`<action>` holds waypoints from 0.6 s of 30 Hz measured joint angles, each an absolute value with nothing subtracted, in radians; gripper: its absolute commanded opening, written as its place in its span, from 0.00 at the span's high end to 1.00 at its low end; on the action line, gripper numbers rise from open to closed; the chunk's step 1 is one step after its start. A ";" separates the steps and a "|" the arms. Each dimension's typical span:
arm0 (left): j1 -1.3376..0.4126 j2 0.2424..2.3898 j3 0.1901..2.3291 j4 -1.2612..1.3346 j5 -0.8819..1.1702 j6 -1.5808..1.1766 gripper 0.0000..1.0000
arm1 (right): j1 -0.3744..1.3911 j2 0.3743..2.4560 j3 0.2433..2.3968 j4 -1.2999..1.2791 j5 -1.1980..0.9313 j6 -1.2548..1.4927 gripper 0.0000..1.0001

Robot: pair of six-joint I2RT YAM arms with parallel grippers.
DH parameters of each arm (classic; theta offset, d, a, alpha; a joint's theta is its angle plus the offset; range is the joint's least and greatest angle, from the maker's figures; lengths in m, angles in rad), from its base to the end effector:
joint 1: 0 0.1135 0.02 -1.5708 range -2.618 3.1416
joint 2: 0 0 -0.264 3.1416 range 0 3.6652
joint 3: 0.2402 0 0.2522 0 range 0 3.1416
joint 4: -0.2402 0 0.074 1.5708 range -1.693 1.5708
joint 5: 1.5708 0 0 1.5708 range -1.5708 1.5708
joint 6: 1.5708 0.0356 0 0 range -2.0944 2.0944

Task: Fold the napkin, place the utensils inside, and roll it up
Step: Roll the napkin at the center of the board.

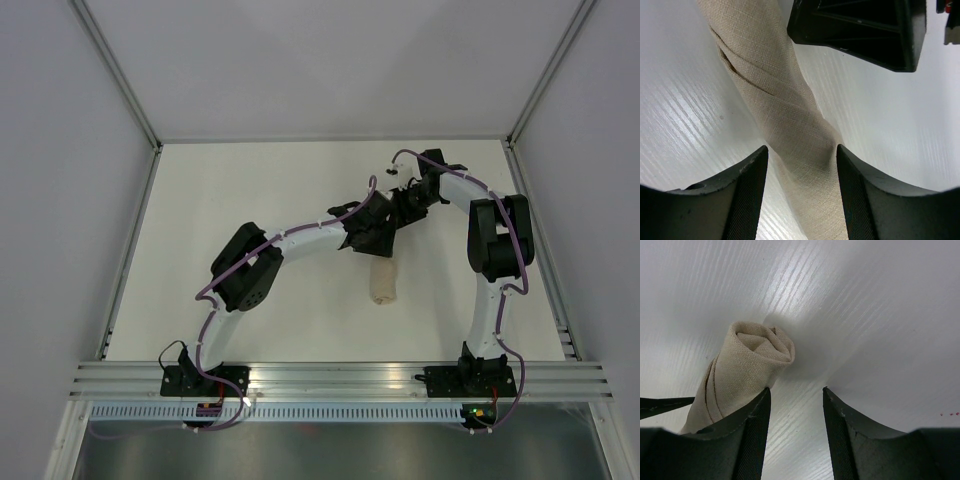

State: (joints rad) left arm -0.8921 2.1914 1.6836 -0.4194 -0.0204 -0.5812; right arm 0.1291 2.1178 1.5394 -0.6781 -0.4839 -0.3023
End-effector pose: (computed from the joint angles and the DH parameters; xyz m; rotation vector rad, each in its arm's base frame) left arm 0.3035 -0.3751 0.1739 0.3931 2.5653 -0.5617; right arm 0.4222 0.0715 0.1550 -0.6865 2.6359 0.6319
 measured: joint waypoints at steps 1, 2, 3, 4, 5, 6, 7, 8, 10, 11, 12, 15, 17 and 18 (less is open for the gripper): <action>-0.892 2.191 1.687 -0.419 -0.020 -0.577 0.38 | 0.129 2.117 1.539 -0.677 -0.484 -0.302 0.47; -0.892 2.191 1.689 -0.419 -0.020 -0.574 0.38 | 0.129 2.117 1.539 -0.675 -0.482 -0.303 0.47; -0.892 2.191 1.691 -0.418 -0.020 -0.570 0.38 | 0.129 2.117 1.539 -0.674 -0.480 -0.303 0.47; -0.892 2.191 1.692 -0.418 -0.020 -0.567 0.38 | 0.129 2.116 1.539 -0.673 -0.479 -0.303 0.47; -0.892 2.191 1.692 -0.419 -0.020 -0.563 0.38 | 0.129 2.116 1.539 -0.672 -0.477 -0.303 0.47; -0.892 2.191 1.692 -0.419 -0.020 -0.559 0.38 | 0.129 2.115 1.538 -0.671 -0.476 -0.303 0.47; -0.892 2.191 1.692 -0.419 -0.020 -0.557 0.38 | 0.129 2.115 1.538 -0.670 -0.475 -0.304 0.47; -0.892 2.191 1.692 -0.418 -0.020 -0.555 0.38 | 0.129 2.114 1.538 -0.669 -0.472 -0.306 0.46; -0.892 2.191 1.692 -0.418 -0.020 -0.550 0.38 | 0.129 2.112 1.536 -0.666 -0.469 -0.307 0.46; -0.891 2.191 1.692 -0.418 -0.020 -0.547 0.38 | 0.129 2.111 1.535 -0.664 -0.467 -0.307 0.46; -0.891 2.191 1.692 -0.418 -0.020 -0.545 0.38 | 0.129 2.110 1.533 -0.664 -0.466 -0.308 0.46; -0.888 2.188 1.692 -0.417 -0.020 -0.537 0.38 | 0.128 2.107 1.532 -0.662 -0.459 -0.309 0.45; -0.884 2.185 1.692 -0.416 -0.020 -0.532 0.38 | 0.127 2.105 1.530 -0.660 -0.452 -0.310 0.44; -0.881 2.183 1.692 -0.414 -0.020 -0.530 0.38 | 0.125 2.102 1.526 -0.658 -0.450 -0.310 0.43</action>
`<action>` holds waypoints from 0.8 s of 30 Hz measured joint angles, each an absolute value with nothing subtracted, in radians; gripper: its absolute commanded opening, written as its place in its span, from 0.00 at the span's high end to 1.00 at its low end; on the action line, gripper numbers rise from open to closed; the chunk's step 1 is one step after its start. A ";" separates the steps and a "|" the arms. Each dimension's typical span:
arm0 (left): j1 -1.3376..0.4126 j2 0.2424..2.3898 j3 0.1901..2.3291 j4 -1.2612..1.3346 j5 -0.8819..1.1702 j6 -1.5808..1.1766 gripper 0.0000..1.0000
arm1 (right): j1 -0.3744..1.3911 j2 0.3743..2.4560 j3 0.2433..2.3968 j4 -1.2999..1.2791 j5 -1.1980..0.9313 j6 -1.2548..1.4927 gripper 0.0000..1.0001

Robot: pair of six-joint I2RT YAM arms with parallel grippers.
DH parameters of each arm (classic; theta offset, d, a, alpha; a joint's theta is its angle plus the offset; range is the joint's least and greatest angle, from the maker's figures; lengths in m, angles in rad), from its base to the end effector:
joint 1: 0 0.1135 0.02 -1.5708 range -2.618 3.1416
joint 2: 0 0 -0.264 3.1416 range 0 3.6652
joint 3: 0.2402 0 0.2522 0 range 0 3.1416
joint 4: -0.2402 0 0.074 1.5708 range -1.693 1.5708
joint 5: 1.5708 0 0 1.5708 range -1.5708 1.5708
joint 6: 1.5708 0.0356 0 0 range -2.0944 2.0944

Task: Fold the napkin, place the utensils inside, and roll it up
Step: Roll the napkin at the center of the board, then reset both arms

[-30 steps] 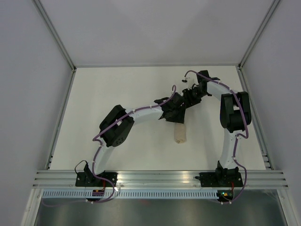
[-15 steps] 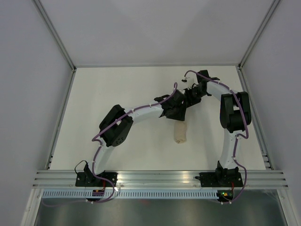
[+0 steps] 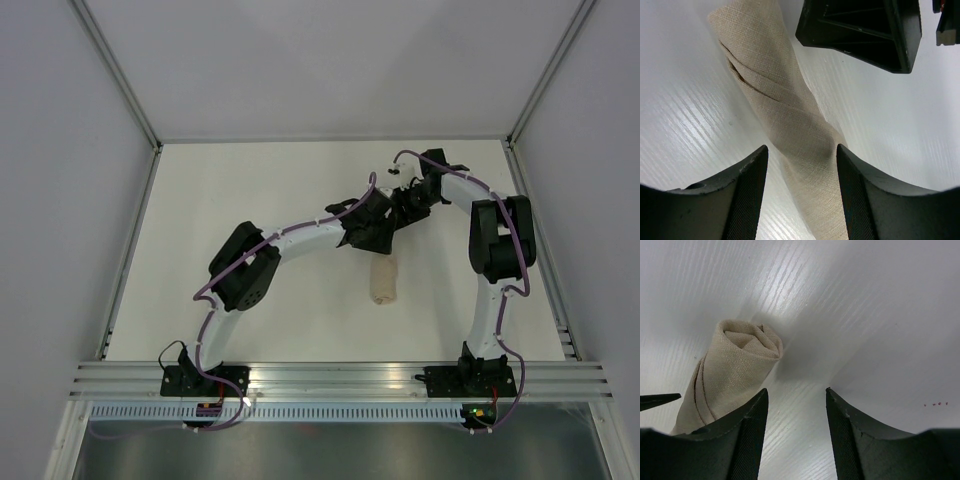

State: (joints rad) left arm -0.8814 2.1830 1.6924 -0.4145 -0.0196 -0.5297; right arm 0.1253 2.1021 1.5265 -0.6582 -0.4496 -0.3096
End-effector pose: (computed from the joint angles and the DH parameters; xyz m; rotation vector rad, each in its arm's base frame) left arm 0.3082 -0.3728 0.1809 0.4405 2.5288 -0.5563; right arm 0.4217 0.0687 0.1580 -0.6879 2.6246 0.5749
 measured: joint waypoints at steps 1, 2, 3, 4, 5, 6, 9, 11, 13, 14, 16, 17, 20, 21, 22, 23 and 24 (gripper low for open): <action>-0.880 2.182 1.692 -0.414 -0.020 -0.529 0.38 | 0.124 2.100 1.524 -0.658 -0.445 -0.310 0.43; -0.877 2.179 1.692 -0.414 -0.019 -0.525 0.38 | 0.121 2.098 1.522 -0.657 -0.445 -0.310 0.42; -0.875 2.176 1.692 -0.413 -0.019 -0.522 0.38 | 0.119 2.094 1.518 -0.656 -0.442 -0.310 0.42; -0.873 2.172 1.692 -0.413 -0.019 -0.519 0.38 | 0.116 2.091 1.515 -0.657 -0.440 -0.310 0.41; -0.870 2.166 1.692 -0.412 -0.019 -0.514 0.38 | 0.113 2.088 1.511 -0.656 -0.440 -0.310 0.39; -0.867 2.159 1.692 -0.410 -0.016 -0.510 0.38 | 0.110 2.084 1.507 -0.656 -0.439 -0.310 0.38; -0.858 2.130 1.692 -0.408 -0.010 -0.500 0.38 | 0.101 2.068 1.493 -0.657 -0.439 -0.310 0.37; -0.848 2.101 1.692 -0.403 0.002 -0.494 0.37 | 0.093 2.052 1.485 -0.658 -0.440 -0.309 0.36; -0.834 2.064 1.692 -0.393 0.007 -0.487 0.38 | 0.080 2.019 1.477 -0.658 -0.448 -0.305 0.35; -0.829 2.048 1.692 -0.393 0.008 -0.484 0.37 | 0.073 2.002 1.475 -0.658 -0.452 -0.303 0.34; -0.809 1.998 1.686 -0.384 0.011 -0.477 0.37 | 0.052 1.948 1.470 -0.656 -0.471 -0.293 0.33; -0.799 1.964 1.671 -0.379 0.011 -0.472 0.37 | 0.039 1.915 1.462 -0.651 -0.479 -0.287 0.32; -0.764 1.851 1.606 -0.369 0.012 -0.458 0.37 | -0.007 1.789 1.433 -0.639 -0.496 -0.266 0.29; -0.752 1.812 1.579 -0.366 0.014 -0.453 0.37 | -0.022 1.751 1.424 -0.637 -0.498 -0.263 0.28; -0.739 1.768 1.548 -0.362 0.019 -0.448 0.37 | -0.039 1.700 1.413 -0.634 -0.499 -0.256 0.27; -0.725 1.726 1.518 -0.361 0.024 -0.442 0.37 | -0.056 1.651 1.402 -0.628 -0.500 -0.250 0.27; -0.713 1.686 1.489 -0.364 0.028 -0.436 0.37 | -0.073 1.602 1.390 -0.621 -0.499 -0.245 0.27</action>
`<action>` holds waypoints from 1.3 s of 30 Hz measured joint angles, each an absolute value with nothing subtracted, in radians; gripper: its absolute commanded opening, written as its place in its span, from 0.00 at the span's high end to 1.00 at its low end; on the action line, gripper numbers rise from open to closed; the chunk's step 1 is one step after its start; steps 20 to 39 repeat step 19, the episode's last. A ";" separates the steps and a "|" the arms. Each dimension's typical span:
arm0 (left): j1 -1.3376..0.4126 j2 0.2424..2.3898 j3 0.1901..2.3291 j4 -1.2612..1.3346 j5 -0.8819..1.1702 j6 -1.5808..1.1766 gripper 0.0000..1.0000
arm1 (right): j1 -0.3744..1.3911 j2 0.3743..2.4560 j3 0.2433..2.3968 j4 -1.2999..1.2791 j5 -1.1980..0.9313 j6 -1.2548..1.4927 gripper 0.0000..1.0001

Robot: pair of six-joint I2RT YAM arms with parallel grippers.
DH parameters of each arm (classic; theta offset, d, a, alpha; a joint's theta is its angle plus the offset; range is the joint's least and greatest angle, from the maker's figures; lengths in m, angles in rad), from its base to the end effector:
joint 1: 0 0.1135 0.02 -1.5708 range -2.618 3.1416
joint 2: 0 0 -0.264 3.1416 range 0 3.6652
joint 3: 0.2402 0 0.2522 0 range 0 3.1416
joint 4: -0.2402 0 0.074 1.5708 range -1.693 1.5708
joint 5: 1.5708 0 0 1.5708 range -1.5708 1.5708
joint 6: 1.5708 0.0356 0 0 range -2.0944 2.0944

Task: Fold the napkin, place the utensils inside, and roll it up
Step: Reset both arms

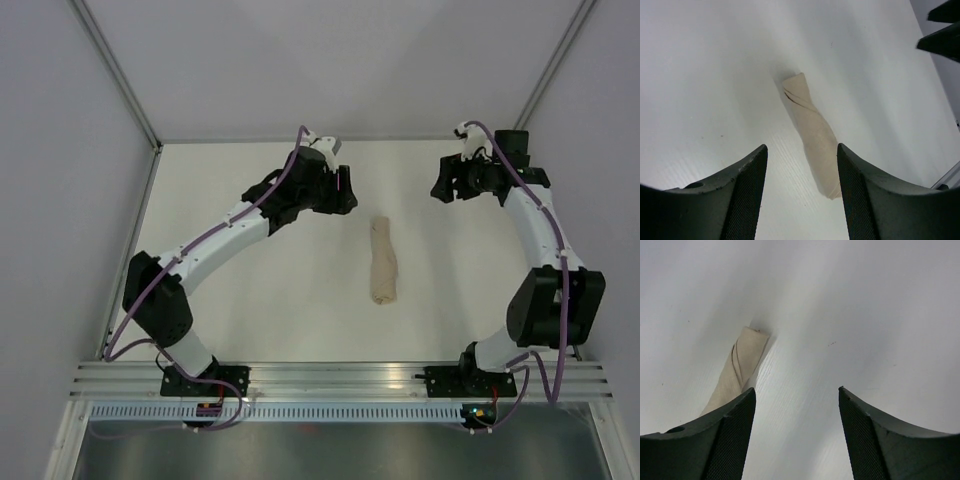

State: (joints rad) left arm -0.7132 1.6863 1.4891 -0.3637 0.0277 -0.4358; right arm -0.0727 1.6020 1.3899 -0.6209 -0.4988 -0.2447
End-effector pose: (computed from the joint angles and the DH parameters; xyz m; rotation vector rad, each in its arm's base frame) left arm 0.2982 -0.2593 0.3283 0.3230 2.1908 -0.6909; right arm 0.3515 -0.0085 0.3066 -0.4244 2.2785 0.4392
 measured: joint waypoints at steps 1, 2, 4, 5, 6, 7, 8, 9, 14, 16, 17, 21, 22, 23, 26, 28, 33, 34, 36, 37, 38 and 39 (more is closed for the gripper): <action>-0.701 1.647 1.458 -0.361 0.028 -0.427 0.37 | -0.086 1.557 1.379 -0.616 -0.499 -0.238 0.26; -0.691 1.608 1.430 -0.363 0.028 -0.421 0.37 | -0.096 1.512 1.365 -0.608 -0.498 -0.233 0.26; -0.681 1.544 1.379 -0.365 0.028 -0.408 0.36 | -0.105 1.424 1.336 -0.598 -0.497 -0.221 0.23; -0.678 1.508 1.352 -0.366 0.028 -0.402 0.36 | -0.108 1.380 1.315 -0.585 -0.497 -0.214 0.22; -0.675 1.476 1.328 -0.367 0.028 -0.396 0.36 | -0.110 1.339 1.294 -0.578 -0.495 -0.206 0.19; -0.672 1.443 1.304 -0.366 0.028 -0.390 0.36 | -0.110 1.301 1.273 -0.574 -0.493 -0.198 0.19; -0.669 1.419 1.285 -0.366 0.028 -0.385 0.35 | -0.110 1.273 1.254 -0.565 -0.490 -0.193 0.18; -0.667 1.388 1.262 -0.366 0.028 -0.379 0.35 | -0.111 1.235 1.230 -0.559 -0.485 -0.184 0.17; -0.645 1.278 1.177 -0.368 0.028 -0.361 0.35 | -0.116 1.137 1.177 -0.544 -0.453 -0.147 0.17; -0.640 1.262 1.163 -0.368 0.028 -0.354 0.35 | -0.116 1.122 1.169 -0.533 -0.440 -0.136 0.16; -0.640 1.258 1.158 -0.368 0.029 -0.351 0.35 | -0.116 1.119 1.165 -0.529 -0.435 -0.133 0.16; -0.639 1.252 1.151 -0.368 0.030 -0.348 0.35 | -0.116 1.113 1.152 -0.516 -0.428 -0.124 0.13; -0.639 1.252 1.151 -0.368 0.030 -0.348 0.35 | -0.116 1.113 1.152 -0.516 -0.428 -0.124 0.13; -0.639 1.252 1.151 -0.368 0.030 -0.348 0.35 | -0.116 1.113 1.152 -0.516 -0.428 -0.124 0.13; -0.639 1.252 1.151 -0.368 0.030 -0.348 0.35 | -0.116 1.113 1.152 -0.516 -0.428 -0.124 0.13; -0.639 1.252 1.151 -0.368 0.030 -0.348 0.35 | -0.116 1.113 1.152 -0.516 -0.428 -0.124 0.13; -0.639 1.252 1.151 -0.368 0.030 -0.348 0.35 | -0.116 1.113 1.152 -0.516 -0.428 -0.124 0.13; -0.639 1.252 1.151 -0.368 0.030 -0.348 0.35 | -0.116 1.113 1.152 -0.516 -0.428 -0.124 0.13; -0.639 1.252 1.151 -0.368 0.030 -0.348 0.35 | -0.116 1.113 1.152 -0.516 -0.428 -0.124 0.13; -0.639 1.252 1.151 -0.368 0.030 -0.348 0.35 | -0.116 1.113 1.152 -0.516 -0.428 -0.124 0.13; -0.639 1.252 1.151 -0.368 0.030 -0.348 0.35 | -0.116 1.113 1.152 -0.516 -0.428 -0.124 0.13; -0.639 1.252 1.151 -0.368 0.030 -0.348 0.35 | -0.116 1.113 1.152 -0.516 -0.428 -0.124 0.13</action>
